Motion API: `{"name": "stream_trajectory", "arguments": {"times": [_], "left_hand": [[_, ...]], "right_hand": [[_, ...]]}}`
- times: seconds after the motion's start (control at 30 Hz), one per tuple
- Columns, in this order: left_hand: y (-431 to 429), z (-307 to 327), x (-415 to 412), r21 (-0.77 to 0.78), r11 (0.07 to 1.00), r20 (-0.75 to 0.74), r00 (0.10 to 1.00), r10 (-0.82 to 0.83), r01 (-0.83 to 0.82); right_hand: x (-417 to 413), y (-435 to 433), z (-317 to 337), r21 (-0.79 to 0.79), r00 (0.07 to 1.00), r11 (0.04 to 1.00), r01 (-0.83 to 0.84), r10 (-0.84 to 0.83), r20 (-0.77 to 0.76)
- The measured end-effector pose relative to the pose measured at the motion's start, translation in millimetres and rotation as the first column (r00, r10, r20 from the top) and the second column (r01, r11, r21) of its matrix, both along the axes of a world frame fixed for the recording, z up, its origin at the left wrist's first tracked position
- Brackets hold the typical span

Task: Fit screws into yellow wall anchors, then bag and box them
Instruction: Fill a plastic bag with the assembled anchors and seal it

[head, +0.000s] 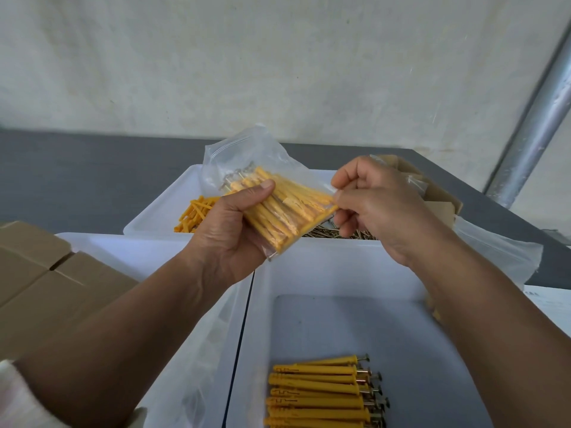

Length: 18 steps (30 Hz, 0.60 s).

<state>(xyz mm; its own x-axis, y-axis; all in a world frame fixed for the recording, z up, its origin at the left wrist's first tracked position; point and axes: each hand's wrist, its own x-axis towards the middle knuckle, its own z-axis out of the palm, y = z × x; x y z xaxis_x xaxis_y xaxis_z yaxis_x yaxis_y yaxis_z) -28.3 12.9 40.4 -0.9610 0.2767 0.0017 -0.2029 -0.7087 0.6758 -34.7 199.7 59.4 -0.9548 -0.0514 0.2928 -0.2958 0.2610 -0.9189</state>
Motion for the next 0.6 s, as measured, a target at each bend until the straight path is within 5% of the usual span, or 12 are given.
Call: {"name": "stream_trajectory", "arguments": {"times": [0.4, 0.6], "left_hand": [[0.3, 1.2, 0.6, 0.042, 0.999, -0.005, 1.000, 0.009, -0.009], [-5.9, 0.4, 0.6, -0.037, 0.978, -0.150, 0.966, -0.210, 0.207]], "right_hand": [[1.2, -3.1, -5.0, -0.146, 0.996, 0.989, -0.038, 0.049, 0.069], [-0.4, -3.9, -3.0, -0.159, 0.998, 0.986, 0.056, -0.055, 0.013]]}}
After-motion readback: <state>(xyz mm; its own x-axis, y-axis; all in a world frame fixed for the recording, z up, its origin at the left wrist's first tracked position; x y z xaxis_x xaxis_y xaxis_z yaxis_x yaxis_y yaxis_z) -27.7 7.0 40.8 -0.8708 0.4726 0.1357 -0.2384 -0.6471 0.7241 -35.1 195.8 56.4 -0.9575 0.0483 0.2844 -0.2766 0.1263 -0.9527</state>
